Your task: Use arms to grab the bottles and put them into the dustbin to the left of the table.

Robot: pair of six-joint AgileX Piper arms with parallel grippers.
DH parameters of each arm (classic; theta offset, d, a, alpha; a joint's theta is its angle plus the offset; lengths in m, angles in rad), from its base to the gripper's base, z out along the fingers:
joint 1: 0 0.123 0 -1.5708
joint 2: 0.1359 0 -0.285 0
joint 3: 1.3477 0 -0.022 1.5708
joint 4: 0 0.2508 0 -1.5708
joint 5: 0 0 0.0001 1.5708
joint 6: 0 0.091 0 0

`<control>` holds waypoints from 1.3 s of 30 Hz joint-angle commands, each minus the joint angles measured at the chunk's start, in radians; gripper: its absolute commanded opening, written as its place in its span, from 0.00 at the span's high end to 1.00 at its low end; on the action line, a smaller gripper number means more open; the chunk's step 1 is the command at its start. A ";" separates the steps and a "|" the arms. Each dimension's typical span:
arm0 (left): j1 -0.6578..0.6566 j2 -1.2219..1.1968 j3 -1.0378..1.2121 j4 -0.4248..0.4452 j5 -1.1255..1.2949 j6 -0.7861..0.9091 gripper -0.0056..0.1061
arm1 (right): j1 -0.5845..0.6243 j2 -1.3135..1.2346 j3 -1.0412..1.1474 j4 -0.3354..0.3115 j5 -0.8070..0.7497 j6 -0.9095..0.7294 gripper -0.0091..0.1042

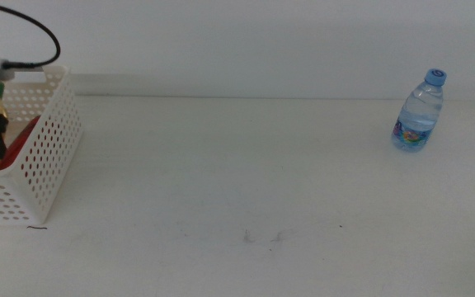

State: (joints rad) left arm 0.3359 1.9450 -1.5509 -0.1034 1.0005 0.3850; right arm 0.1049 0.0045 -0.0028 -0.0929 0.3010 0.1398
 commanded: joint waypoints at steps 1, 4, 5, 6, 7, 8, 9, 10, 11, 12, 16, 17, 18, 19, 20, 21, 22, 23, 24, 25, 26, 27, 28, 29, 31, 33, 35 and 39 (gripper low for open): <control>0.000 0.000 -0.017 -0.011 -0.036 0.009 0.47 | -0.006 -0.005 0.003 -0.007 -0.010 -0.003 0.13; 0.000 0.000 -0.019 -0.011 -0.036 0.005 0.22 | -0.006 -0.005 0.003 -0.007 -0.010 -0.003 0.13; -0.004 -0.011 -0.019 -0.009 -0.036 -0.011 0.14 | -0.006 -0.005 0.003 -0.007 -0.010 -0.003 0.13; -0.006 -0.023 -0.019 -0.007 -0.038 -0.030 0.11 | -0.006 -0.005 0.003 -0.007 -0.010 -0.003 0.13; -0.011 -0.040 -0.019 -0.007 -0.039 -0.046 0.11 | -0.006 -0.005 0.003 -0.007 -0.010 -0.003 0.13; -0.018 -0.062 -0.019 -0.011 -0.032 -0.047 0.11 | -0.006 -0.005 0.003 -0.007 -0.010 -0.003 0.13; -0.025 -0.081 -0.019 -0.018 -0.023 -0.045 0.11 | -0.006 -0.005 0.003 -0.007 -0.010 -0.003 0.13; -0.036 -0.115 -0.019 -0.022 -0.010 -0.045 0.11 | -0.006 -0.005 0.003 -0.007 -0.010 -0.003 0.13; -0.052 -0.151 -0.019 -0.025 0.005 -0.045 0.11 | -0.006 -0.005 0.003 -0.007 -0.010 -0.003 0.13; -0.066 -0.185 -0.019 -0.027 0.017 -0.045 0.11 | -0.006 -0.005 0.003 -0.007 -0.010 -0.003 0.13; -0.153 -0.373 -0.019 -0.067 0.031 -0.049 0.11 | -0.006 -0.005 0.003 -0.007 -0.010 -0.003 0.13; -0.182 -0.420 -0.019 -0.083 0.020 -0.043 0.11 | -0.006 -0.005 0.003 -0.007 -0.010 -0.003 0.13; -0.206 -0.454 -0.019 -0.099 0.017 -0.037 0.11 | -0.006 -0.005 0.003 -0.007 -0.010 -0.003 0.13; -0.237 -0.496 -0.019 -0.117 0.017 -0.014 0.11 | -0.006 -0.005 0.003 -0.007 -0.010 -0.003 0.13; -0.269 -0.534 -0.017 -0.136 0.019 0.015 0.11 | -0.006 -0.005 0.003 -0.007 -0.010 -0.003 0.13; -0.303 -0.562 -0.017 -0.152 0.034 0.041 0.11 | -0.006 -0.005 0.003 -0.007 -0.010 -0.003 0.13; -0.340 -0.595 -0.017 -0.165 0.047 0.055 0.11 | -0.006 -0.005 0.003 -0.007 -0.010 -0.003 0.13; -0.381 -0.626 -0.017 -0.179 0.054 0.059 0.11 | -0.006 -0.005 0.003 -0.007 -0.010 -0.003 0.13; -0.428 -0.652 -0.017 -0.192 0.058 0.059 0.11 | -0.006 -0.005 0.003 -0.007 -0.010 -0.003 0.13; -0.469 -0.671 -0.017 -0.194 0.058 0.059 0.11 | -0.006 -0.005 0.003 -0.007 -0.010 -0.003 0.13; -0.526 -0.695 -0.008 -0.189 0.045 0.059 0.11 | -0.006 -0.005 0.003 -0.007 -0.010 -0.003 0.13; -0.587 -0.723 0.016 -0.169 0.004 0.059 0.11 | -0.006 -0.005 0.003 -0.007 -0.010 -0.003 0.13; -0.640 -0.757 0.052 -0.136 -0.040 0.049 0.11 | -0.006 -0.005 0.003 -0.007 -0.010 -0.003 0.13; -0.708 -0.796 0.102 -0.102 -0.105 0.018 0.11 | -0.006 -0.005 0.003 -0.007 -0.010 -0.003 0.13; -0.841 -0.876 0.214 -0.043 -0.238 -0.097 0.11 | -0.006 -0.005 0.003 -0.007 -0.010 -0.003 0.13; -0.951 -0.960 0.329 0.015 -0.348 -0.215 0.11 | -0.006 -0.005 0.003 -0.007 -0.010 -0.003 0.13; -1.015 -1.012 0.386 0.047 -0.370 -0.301 0.11 | -0.006 -0.005 0.003 -0.007 -0.010 -0.003 0.13; -1.054 -1.046 0.401 0.070 -0.368 -0.326 0.11 | -0.006 -0.005 0.003 -0.007 -0.010 -0.003 0.13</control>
State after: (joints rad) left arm -0.7047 0.9078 -1.1588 -0.0554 0.6633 0.0923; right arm 0.1049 0.0045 -0.0028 -0.0929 0.3010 0.1398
